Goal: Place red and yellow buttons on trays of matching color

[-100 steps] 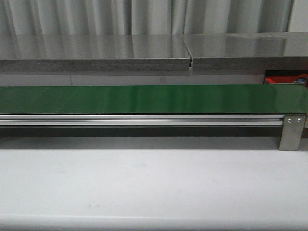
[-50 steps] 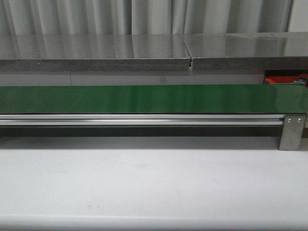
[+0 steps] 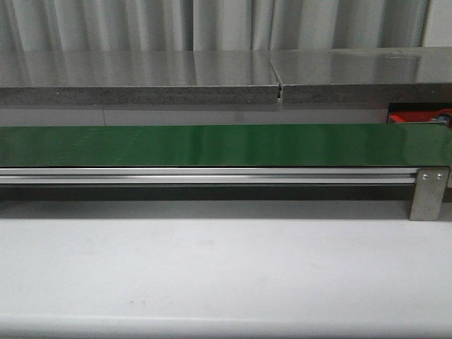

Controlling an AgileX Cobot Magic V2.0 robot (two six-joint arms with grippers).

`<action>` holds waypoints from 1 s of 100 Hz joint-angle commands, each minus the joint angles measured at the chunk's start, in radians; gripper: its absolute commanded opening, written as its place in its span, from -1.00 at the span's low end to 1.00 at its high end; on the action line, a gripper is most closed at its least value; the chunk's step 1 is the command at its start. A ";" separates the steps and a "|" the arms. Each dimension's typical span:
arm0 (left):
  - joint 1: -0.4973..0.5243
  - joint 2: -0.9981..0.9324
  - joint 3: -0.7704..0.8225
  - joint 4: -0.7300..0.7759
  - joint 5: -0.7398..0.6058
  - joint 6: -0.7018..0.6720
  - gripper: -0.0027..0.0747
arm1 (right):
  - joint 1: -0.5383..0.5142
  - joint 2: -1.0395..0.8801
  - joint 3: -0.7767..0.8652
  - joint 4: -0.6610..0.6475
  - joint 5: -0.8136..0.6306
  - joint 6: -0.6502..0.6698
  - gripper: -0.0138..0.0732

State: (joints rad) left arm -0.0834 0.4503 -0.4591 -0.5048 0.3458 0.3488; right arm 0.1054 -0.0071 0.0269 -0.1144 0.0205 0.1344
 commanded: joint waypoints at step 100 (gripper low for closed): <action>-0.007 -0.024 0.013 0.387 -0.139 -0.279 -0.98 | 0.002 -0.022 -0.023 -0.010 -0.074 -0.002 -0.95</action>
State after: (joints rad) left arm -0.0834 0.4413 -0.4435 -0.2928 0.3038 0.2591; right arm 0.1054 -0.0071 0.0269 -0.1144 0.0205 0.1344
